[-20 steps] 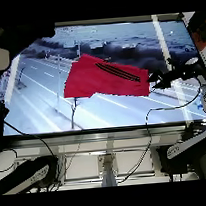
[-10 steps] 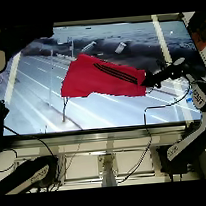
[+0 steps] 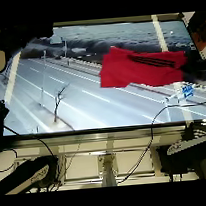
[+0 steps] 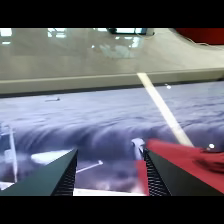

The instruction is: Fold the clothes and pants, and hang the long-sleeved shirts on hangers.

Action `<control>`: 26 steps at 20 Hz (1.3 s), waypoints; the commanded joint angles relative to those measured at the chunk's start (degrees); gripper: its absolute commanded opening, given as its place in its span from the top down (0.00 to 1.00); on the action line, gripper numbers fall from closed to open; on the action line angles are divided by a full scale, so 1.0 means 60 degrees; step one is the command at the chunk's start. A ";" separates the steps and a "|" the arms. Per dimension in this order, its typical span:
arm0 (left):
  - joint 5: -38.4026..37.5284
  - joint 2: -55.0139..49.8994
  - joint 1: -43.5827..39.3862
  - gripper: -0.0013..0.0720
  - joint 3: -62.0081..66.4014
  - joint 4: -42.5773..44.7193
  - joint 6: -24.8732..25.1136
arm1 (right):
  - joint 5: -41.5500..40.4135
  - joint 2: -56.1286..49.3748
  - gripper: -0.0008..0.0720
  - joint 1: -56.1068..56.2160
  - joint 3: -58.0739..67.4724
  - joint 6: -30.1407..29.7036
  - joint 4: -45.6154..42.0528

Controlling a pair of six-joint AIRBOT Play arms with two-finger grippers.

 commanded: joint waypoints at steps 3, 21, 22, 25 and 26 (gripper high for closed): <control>0.0000 -0.0004 0.0004 0.33 0.0004 0.0004 0.0004 | 0.1621 0.1577 0.97 -0.3555 0.0087 0.0958 -0.2626; 0.0000 -0.0004 0.0004 0.33 0.0004 0.0004 0.0004 | 0.2659 0.3013 0.34 -0.5716 0.1279 0.1902 0.0703; 0.0000 -0.0004 0.0004 0.33 0.0004 0.0004 0.0004 | 0.2080 0.3013 0.37 -0.5570 0.1497 0.1617 0.1974; 0.0000 -0.0004 0.0004 0.33 0.0004 0.0004 0.0004 | 0.0860 0.3013 0.38 -0.4517 0.2018 0.0812 0.4867; 0.0000 -0.0004 0.0004 0.33 0.0004 0.0004 0.0004 | 0.0583 0.3009 0.38 -0.4058 0.2149 0.0630 0.5399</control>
